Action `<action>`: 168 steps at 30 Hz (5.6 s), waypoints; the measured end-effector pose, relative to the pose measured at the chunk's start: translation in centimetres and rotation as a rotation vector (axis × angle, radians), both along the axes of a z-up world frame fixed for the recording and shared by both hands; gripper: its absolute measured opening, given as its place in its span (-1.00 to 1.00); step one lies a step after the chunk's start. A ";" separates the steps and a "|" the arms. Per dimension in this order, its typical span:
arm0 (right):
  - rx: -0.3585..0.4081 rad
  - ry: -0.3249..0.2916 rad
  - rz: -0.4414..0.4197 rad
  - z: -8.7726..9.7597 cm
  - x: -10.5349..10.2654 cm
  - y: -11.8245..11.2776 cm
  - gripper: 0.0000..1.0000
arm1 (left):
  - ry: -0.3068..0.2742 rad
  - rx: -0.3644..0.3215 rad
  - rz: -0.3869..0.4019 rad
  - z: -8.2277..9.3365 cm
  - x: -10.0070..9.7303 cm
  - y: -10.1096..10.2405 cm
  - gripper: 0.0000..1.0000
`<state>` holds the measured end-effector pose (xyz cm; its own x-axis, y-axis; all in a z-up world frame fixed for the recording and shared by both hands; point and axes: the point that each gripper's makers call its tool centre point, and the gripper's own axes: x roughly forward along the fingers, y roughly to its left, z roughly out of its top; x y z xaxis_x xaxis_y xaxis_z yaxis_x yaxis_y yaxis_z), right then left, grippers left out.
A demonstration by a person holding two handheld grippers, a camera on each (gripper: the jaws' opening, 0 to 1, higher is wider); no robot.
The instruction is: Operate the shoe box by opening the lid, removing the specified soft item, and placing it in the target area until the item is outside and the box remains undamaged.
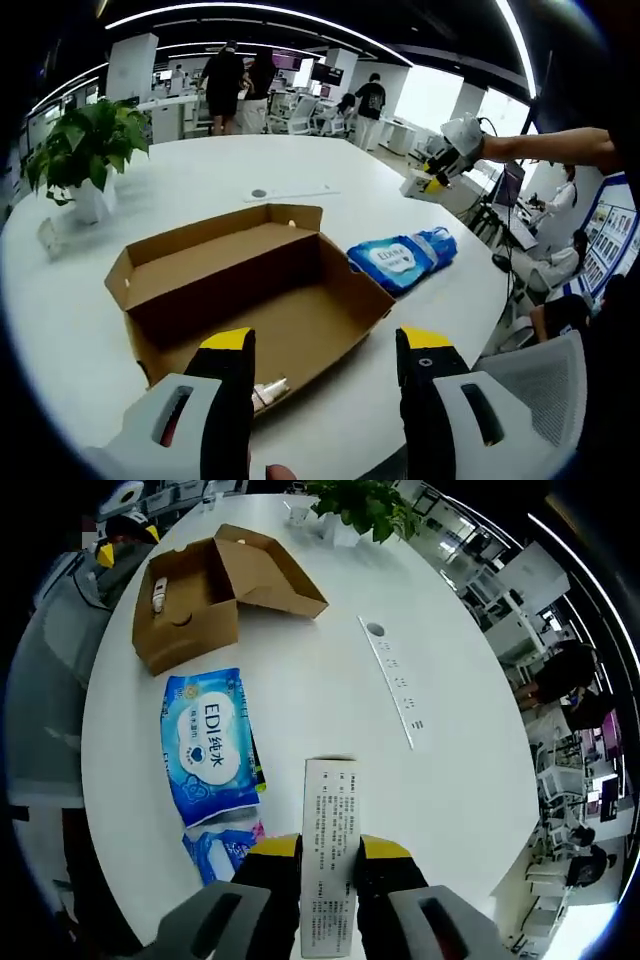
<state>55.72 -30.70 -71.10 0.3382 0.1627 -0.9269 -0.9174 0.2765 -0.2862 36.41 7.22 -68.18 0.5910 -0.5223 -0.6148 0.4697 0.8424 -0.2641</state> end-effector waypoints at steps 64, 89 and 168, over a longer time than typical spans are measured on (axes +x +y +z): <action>-0.147 0.152 0.205 -11.4 -2.8 -2.7 -0.66 | 0.067 0.052 0.029 -2.5 -0.3 0.3 0.17; -0.175 0.129 0.201 -10.1 -2.5 -3.4 -0.55 | 0.060 0.056 0.010 -2.4 -0.1 -0.3 0.17; 0.750 -0.112 -0.437 0.5 -14.1 17.1 -0.29 | 0.030 -0.030 -0.046 -2.1 -3.7 4.7 0.15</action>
